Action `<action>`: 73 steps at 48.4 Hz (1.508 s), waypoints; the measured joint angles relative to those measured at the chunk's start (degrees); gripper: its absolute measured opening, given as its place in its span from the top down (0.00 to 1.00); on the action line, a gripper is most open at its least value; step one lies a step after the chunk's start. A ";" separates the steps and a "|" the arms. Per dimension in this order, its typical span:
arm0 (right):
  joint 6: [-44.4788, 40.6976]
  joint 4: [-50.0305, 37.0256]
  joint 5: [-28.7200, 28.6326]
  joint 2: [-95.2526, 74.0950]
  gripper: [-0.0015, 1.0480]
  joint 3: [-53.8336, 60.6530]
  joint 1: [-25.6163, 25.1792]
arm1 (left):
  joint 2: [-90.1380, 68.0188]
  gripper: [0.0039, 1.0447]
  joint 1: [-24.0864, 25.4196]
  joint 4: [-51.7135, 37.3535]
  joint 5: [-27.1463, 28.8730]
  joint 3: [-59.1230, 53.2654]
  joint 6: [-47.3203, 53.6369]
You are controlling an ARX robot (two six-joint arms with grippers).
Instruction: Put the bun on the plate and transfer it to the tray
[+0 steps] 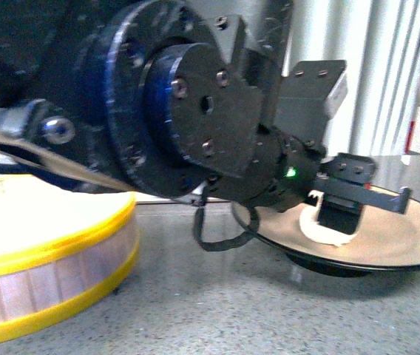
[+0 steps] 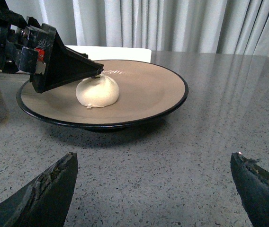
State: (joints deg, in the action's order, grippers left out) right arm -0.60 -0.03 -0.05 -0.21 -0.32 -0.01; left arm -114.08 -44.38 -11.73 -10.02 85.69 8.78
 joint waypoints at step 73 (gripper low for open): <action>0.00 0.00 0.02 0.00 0.08 0.00 0.00 | 23.21 0.54 27.58 -24.90 26.29 -28.41 -9.46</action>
State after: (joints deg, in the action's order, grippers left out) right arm -0.60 -0.03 -0.03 -0.21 -0.32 -0.01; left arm -90.87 -16.80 -36.62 16.27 57.28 -0.69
